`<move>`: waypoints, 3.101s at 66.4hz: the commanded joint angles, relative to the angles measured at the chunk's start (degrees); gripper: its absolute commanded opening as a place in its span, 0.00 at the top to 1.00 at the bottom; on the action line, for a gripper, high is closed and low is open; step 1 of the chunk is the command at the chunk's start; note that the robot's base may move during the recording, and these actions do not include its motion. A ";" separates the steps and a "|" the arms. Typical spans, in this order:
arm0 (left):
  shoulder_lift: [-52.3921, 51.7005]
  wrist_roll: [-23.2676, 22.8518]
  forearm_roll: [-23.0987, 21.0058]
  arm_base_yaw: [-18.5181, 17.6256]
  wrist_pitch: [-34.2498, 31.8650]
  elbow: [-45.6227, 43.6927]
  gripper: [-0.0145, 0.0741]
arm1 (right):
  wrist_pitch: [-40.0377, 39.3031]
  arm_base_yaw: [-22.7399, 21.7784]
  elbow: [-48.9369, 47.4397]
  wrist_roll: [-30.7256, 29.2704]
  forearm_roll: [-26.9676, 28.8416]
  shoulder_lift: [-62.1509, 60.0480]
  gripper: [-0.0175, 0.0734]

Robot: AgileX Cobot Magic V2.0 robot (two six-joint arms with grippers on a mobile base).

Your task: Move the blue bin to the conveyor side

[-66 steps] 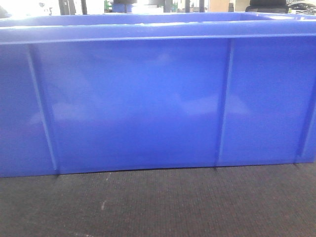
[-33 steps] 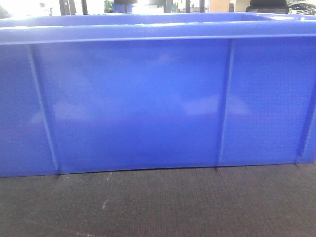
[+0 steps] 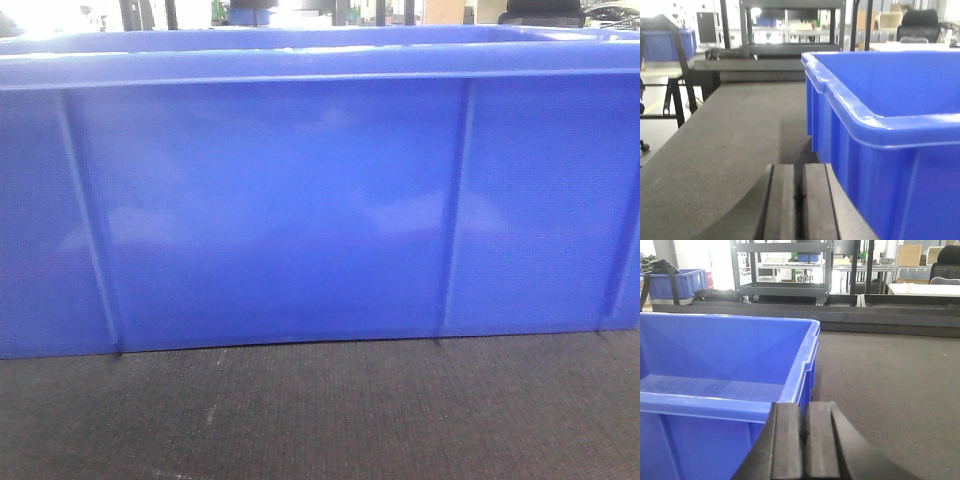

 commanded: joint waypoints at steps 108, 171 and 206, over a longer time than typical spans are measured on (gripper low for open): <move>-0.21 -0.34 0.03 0.25 -2.02 0.30 0.85 | -23.23 -17.18 20.76 -9.34 16.39 -0.40 0.89; -0.21 -0.34 0.03 0.25 -2.02 0.30 0.85 | -24.87 -17.06 22.13 -9.34 10.11 -0.40 0.89; -0.21 -0.34 0.03 0.25 -2.02 0.30 0.85 | -24.87 -17.06 22.13 -9.34 10.11 -0.40 0.89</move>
